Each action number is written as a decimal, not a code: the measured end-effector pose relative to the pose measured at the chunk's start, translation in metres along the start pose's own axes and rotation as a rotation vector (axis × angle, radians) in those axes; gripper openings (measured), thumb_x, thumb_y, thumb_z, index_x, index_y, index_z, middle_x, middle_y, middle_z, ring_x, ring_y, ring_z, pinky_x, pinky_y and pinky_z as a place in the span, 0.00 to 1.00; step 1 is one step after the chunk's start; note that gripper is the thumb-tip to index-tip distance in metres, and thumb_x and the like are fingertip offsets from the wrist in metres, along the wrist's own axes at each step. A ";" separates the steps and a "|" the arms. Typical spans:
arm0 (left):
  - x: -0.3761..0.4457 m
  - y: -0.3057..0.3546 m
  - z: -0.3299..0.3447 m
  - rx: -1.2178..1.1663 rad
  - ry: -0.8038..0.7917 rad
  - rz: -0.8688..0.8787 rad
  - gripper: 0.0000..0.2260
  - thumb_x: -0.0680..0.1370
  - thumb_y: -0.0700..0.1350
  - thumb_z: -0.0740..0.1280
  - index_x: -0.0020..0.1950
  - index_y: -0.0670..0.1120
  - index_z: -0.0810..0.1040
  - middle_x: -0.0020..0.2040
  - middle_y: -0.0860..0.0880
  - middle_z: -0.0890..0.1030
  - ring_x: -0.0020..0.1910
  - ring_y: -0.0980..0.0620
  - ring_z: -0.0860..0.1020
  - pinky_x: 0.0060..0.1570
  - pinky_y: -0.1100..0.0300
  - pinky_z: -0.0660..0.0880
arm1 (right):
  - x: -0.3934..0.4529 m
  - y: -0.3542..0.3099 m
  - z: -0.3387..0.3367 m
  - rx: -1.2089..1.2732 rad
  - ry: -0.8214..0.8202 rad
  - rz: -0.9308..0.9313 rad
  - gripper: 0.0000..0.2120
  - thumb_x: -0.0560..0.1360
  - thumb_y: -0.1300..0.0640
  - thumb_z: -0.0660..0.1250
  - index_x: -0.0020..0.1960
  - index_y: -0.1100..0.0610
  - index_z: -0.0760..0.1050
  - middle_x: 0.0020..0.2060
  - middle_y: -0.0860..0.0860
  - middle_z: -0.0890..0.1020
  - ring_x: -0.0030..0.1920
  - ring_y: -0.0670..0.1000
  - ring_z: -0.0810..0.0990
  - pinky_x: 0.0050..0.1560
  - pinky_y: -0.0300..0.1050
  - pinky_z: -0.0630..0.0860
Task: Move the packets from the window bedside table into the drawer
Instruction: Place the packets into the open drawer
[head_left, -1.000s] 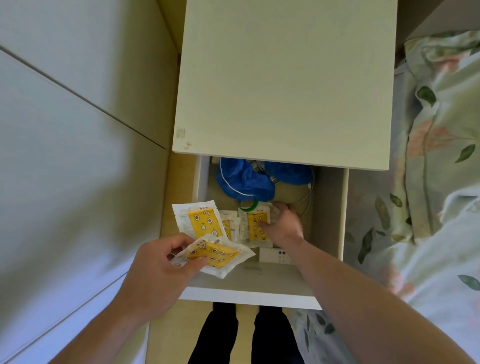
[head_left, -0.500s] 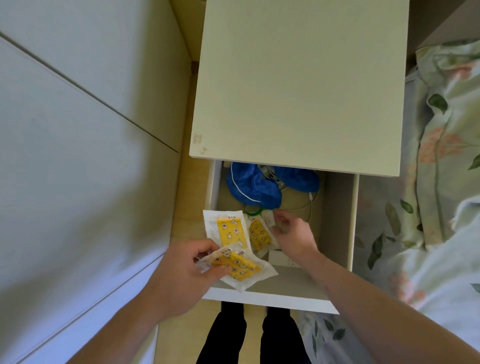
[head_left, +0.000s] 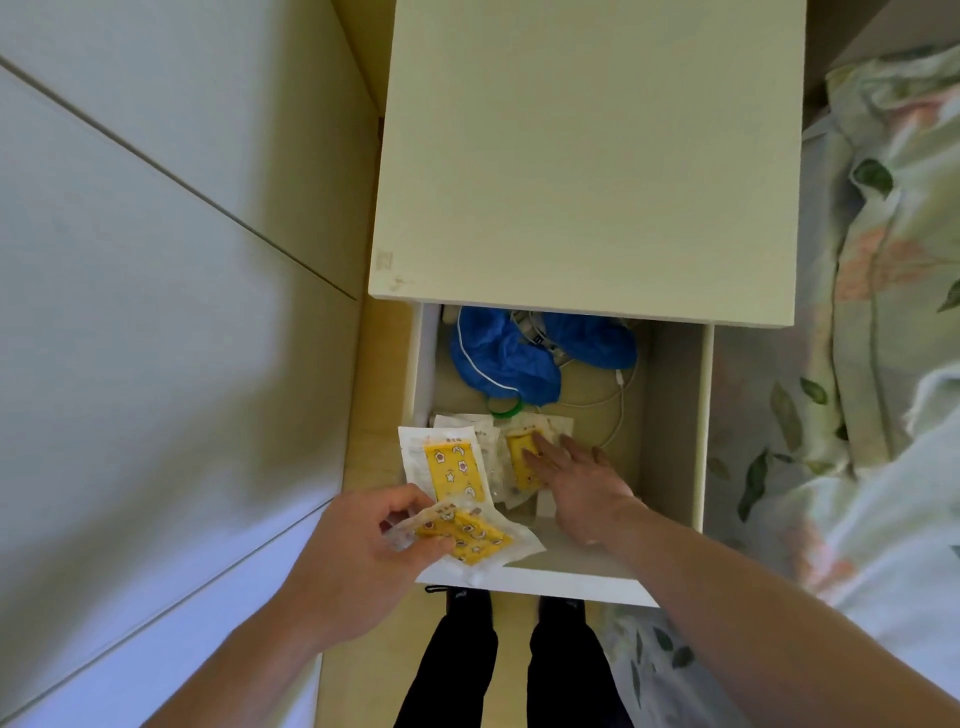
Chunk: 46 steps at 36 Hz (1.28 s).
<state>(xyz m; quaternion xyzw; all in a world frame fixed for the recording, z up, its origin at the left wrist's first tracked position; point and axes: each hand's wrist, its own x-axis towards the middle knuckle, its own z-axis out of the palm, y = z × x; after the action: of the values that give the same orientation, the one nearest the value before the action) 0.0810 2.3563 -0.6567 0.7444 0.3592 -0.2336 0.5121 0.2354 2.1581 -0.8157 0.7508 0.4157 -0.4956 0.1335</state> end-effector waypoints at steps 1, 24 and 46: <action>0.000 0.001 0.001 -0.003 -0.001 0.000 0.03 0.73 0.49 0.77 0.44 0.57 0.85 0.42 0.61 0.85 0.44 0.57 0.82 0.45 0.54 0.79 | -0.002 0.001 0.000 0.005 -0.004 0.011 0.44 0.76 0.67 0.61 0.82 0.47 0.40 0.81 0.46 0.36 0.82 0.55 0.42 0.79 0.60 0.49; 0.011 0.020 0.028 -0.072 -0.225 0.076 0.08 0.77 0.49 0.74 0.55 0.56 0.84 0.51 0.60 0.85 0.52 0.59 0.82 0.55 0.53 0.80 | -0.069 -0.010 -0.084 1.606 -0.024 -0.127 0.16 0.76 0.66 0.72 0.63 0.60 0.77 0.51 0.55 0.87 0.50 0.52 0.87 0.48 0.43 0.83; 0.015 -0.013 0.026 -0.298 0.073 -0.126 0.10 0.79 0.49 0.69 0.60 0.59 0.79 0.51 0.64 0.84 0.51 0.69 0.80 0.40 0.76 0.75 | 0.006 -0.001 -0.029 1.169 0.434 0.480 0.20 0.79 0.61 0.67 0.69 0.51 0.72 0.59 0.53 0.82 0.53 0.54 0.81 0.45 0.43 0.79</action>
<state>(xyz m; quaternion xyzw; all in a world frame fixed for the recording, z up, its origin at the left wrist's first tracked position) 0.0804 2.3391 -0.6847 0.6442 0.4541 -0.1820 0.5880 0.2543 2.1797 -0.8071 0.8541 -0.0823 -0.4334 -0.2755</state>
